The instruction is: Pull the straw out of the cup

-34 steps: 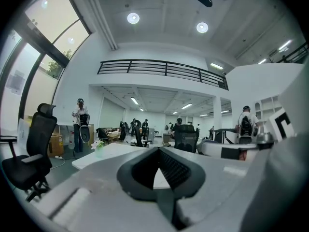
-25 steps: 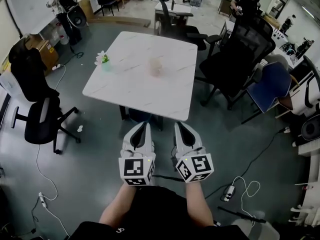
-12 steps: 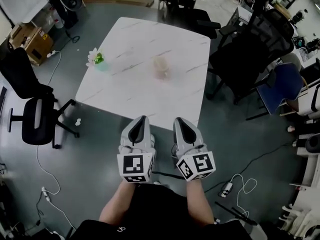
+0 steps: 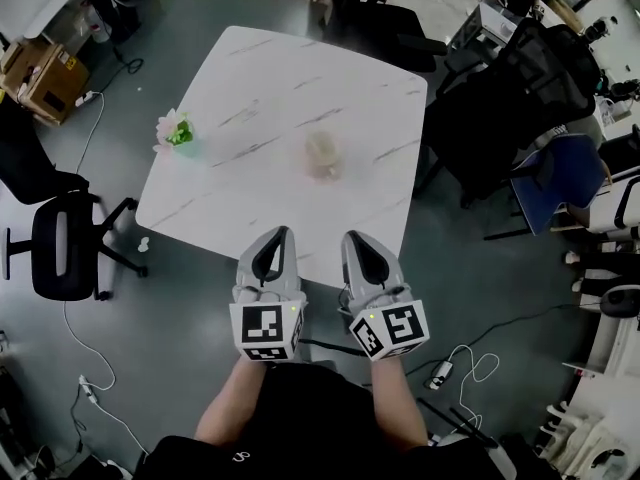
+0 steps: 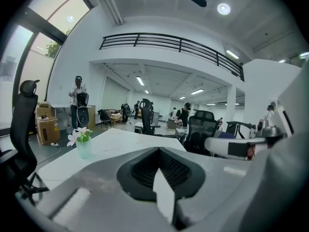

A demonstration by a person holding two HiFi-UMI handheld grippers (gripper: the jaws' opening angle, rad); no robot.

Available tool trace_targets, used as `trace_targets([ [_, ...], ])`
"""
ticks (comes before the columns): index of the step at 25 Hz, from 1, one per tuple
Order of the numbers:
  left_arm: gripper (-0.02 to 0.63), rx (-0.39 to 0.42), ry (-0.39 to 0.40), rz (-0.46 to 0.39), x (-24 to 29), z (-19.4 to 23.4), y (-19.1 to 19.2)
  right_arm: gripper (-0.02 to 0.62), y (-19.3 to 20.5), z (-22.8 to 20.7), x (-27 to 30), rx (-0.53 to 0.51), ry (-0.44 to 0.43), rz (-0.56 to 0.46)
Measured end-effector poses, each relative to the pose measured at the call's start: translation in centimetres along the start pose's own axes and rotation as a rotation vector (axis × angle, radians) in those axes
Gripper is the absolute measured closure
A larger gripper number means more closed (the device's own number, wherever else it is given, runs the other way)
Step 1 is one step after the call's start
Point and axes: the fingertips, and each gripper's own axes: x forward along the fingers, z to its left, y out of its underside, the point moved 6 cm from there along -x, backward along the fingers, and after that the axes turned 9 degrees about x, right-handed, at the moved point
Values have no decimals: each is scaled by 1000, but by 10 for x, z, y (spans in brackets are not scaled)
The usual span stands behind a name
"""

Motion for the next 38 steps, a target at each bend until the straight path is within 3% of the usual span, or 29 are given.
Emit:
trace_targets([
  [8,604,4,33,-2,42,20,-12,602,-18,-4,49,-25,-10,4],
  [16,604,-8,49,13,64,20,-14,601,-25,-21,57,-55,23,33],
  [38,604,-69,-47,99,120,24,2,579,-13,-60,135,-146,-107,206],
])
